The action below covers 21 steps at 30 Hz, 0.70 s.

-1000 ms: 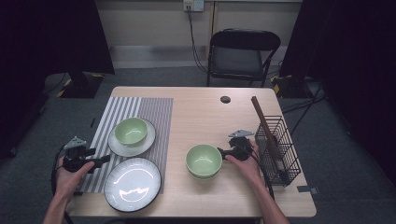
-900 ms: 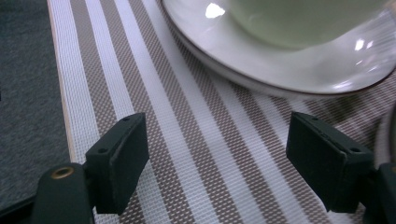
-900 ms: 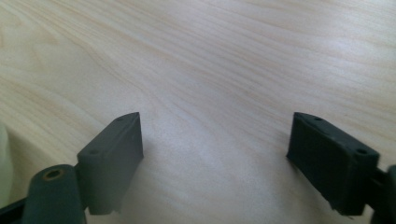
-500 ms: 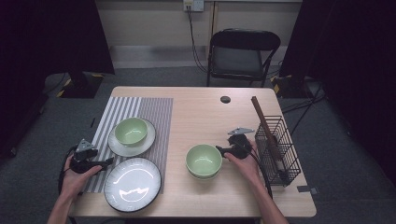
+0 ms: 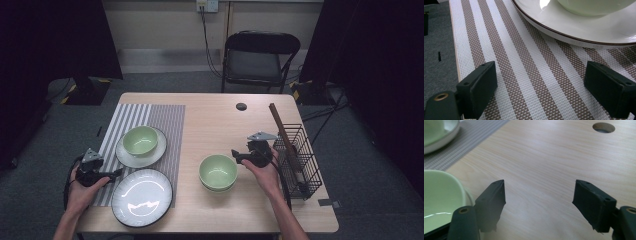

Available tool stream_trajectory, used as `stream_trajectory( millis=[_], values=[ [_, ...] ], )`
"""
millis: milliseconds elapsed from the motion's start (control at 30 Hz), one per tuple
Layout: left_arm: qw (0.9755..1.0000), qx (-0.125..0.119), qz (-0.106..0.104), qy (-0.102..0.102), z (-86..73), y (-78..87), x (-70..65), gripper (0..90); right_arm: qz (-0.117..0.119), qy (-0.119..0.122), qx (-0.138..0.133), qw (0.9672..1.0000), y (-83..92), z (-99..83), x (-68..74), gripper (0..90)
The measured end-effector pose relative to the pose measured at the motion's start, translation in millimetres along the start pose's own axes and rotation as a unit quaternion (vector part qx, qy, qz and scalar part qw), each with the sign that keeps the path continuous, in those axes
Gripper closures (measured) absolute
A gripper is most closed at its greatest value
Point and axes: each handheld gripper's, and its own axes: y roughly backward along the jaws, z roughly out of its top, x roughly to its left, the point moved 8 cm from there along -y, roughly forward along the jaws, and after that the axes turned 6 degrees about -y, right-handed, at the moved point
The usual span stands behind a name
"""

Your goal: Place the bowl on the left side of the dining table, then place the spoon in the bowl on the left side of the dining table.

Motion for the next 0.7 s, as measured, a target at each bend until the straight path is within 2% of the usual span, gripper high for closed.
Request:
stream_trajectory(
  millis=[167,367,700],
  values=[
    [1.0,-0.001,0.0,-0.001,0.1,-0.2,0.4,10.8,0.025,-0.002,-0.013,0.9996,13.7,8.8,9.6,28.1],
    [1.0,-0.002,-0.002,0.001,0.2,-0.7,-0.2,10.4,0.037,0.006,-0.022,0.9991,25.6,17.8,19.2,30.7],
    [1.0,-0.003,-0.003,0.001,0.2,-0.8,-0.1,10.3,0.067,0.015,-0.027,0.9973,33.3,30.2,30.3,34.2]
  ],
)
